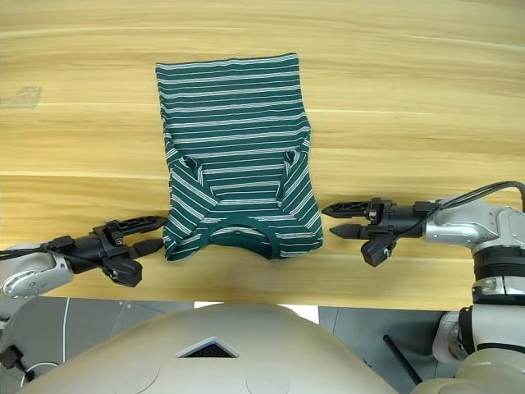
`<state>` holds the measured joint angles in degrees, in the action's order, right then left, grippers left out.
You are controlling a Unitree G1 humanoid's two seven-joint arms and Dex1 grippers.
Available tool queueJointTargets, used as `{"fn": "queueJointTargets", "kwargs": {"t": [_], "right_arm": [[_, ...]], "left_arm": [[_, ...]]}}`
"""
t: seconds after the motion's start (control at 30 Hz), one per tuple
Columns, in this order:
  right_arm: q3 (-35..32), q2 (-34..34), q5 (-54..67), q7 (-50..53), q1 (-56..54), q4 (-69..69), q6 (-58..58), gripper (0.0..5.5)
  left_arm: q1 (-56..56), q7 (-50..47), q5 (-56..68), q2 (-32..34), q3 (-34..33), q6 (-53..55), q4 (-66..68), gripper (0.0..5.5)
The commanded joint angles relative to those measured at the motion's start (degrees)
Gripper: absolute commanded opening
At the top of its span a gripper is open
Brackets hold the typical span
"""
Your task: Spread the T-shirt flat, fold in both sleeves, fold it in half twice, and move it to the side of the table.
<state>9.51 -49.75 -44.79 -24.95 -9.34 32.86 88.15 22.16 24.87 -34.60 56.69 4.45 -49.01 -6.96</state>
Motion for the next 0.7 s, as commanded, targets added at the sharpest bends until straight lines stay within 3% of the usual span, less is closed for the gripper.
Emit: {"fn": "queueJointTargets", "kwargs": {"t": [0.03,0.4,0.47,0.7], "right_arm": [[4.1,0.2,-2.5,0.0,0.9,0.2,-2.7,3.31],[12.1,0.3,3.8,0.0,0.8,-2.7,-8.6,3.31],[13.4,0.0,4.6,-0.2,1.1,-3.4,-9.7,3.34],[17.1,-1.7,8.0,-1.3,1.1,-4.3,-12.4,1.89]], "left_arm": [[0.3,2.3,-1.5,1.0,2.7,0.1,1.4,3.12],[0.3,2.6,-1.9,1.5,4.7,0.8,1.1,3.12],[-0.4,2.6,-2.2,1.3,5.3,0.9,1.2,2.72],[-1.0,2.0,-2.9,1.1,5.9,2.0,0.9,1.45]]}}
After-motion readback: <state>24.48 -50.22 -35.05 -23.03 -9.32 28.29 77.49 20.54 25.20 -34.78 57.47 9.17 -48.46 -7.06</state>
